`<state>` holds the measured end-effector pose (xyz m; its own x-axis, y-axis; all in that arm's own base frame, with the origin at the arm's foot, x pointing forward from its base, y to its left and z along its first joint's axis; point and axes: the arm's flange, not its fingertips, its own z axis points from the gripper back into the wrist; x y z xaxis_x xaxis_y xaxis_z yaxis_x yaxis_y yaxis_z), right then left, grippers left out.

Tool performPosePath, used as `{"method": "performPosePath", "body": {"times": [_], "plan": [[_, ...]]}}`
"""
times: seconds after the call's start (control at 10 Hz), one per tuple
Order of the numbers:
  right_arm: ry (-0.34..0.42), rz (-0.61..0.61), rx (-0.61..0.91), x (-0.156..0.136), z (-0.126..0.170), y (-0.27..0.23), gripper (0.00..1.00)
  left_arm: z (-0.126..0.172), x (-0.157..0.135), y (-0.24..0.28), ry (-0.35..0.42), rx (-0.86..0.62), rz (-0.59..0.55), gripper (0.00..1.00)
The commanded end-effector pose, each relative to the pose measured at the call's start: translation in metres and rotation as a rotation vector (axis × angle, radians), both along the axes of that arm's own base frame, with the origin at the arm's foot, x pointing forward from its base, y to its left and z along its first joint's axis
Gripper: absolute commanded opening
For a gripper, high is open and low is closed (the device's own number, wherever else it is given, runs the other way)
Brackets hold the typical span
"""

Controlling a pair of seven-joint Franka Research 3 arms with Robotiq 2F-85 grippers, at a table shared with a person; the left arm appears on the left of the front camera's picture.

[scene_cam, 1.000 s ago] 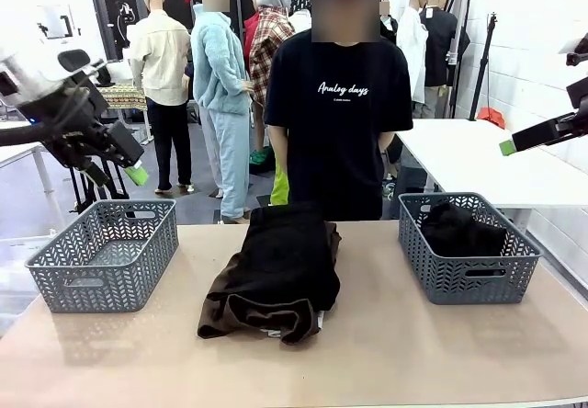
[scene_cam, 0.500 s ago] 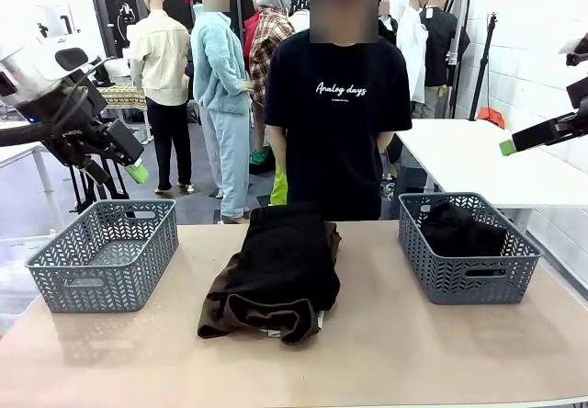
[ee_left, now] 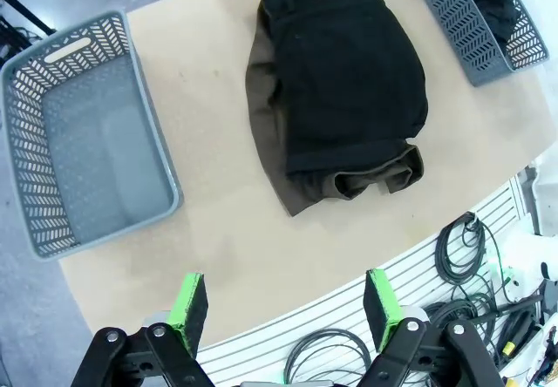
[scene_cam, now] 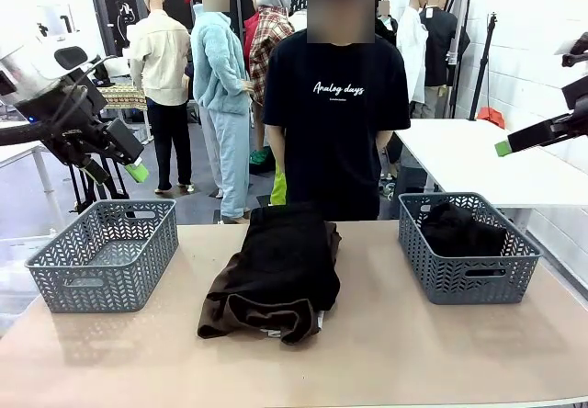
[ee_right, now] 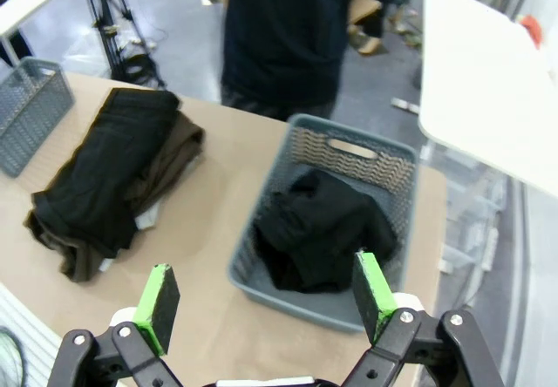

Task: Sort the tops and bottoms.
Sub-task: Lift clothes from the center of the table with your right hand.

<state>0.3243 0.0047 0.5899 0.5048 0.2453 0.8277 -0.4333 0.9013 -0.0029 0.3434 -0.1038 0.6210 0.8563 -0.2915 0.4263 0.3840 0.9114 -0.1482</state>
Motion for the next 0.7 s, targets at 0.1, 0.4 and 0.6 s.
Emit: {"method": "performPosePath", "body": {"times": [0.1, 0.4, 0.6], "plan": [[0.063, 0.171, 0.194, 0.082, -0.013, 0.045, 1.00, 0.002, -0.001, 0.001, -0.003, 0.001, -0.002, 0.93], [0.179, 0.265, 0.212, 0.154, -0.052, 0.111, 1.00, 0.002, -0.001, 0.001, -0.003, 0.001, -0.002, 0.93], [0.207, 0.308, 0.178, 0.161, -0.070, 0.147, 1.00, 0.002, -0.001, 0.001, -0.003, 0.001, -0.002, 0.93]]}}
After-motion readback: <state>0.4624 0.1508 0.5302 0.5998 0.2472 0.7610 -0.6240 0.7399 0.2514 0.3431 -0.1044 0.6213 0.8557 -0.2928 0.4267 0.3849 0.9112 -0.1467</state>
